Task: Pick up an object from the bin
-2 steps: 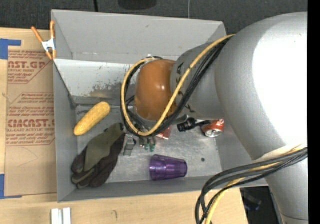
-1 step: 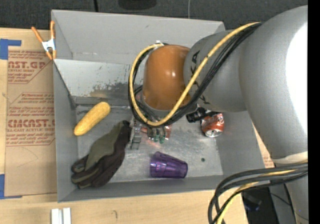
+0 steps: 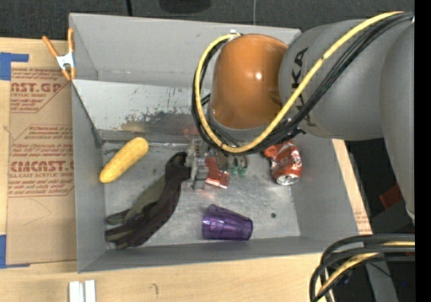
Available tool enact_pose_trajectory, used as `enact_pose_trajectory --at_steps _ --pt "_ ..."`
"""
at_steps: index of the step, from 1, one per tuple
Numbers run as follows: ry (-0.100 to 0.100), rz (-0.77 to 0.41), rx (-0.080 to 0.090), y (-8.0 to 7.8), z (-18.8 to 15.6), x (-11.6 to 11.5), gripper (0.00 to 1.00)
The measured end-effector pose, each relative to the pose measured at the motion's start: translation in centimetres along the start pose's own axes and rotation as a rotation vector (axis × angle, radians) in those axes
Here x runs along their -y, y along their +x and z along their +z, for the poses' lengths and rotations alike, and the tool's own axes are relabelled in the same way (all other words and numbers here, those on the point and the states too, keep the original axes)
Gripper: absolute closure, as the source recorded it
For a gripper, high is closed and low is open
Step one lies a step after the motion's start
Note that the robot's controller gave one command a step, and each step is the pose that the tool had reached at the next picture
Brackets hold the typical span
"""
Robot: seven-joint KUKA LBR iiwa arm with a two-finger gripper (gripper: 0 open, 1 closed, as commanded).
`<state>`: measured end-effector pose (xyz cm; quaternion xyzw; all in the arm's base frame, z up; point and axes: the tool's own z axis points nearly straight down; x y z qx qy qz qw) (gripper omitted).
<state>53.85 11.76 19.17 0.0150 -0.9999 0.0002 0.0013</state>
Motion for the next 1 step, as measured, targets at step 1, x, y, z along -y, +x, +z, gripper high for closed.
enact_pose_trajectory --at_steps 1 --pt "-0.002 -0.017 0.010 -0.33 -3.54 0.17 1.00"
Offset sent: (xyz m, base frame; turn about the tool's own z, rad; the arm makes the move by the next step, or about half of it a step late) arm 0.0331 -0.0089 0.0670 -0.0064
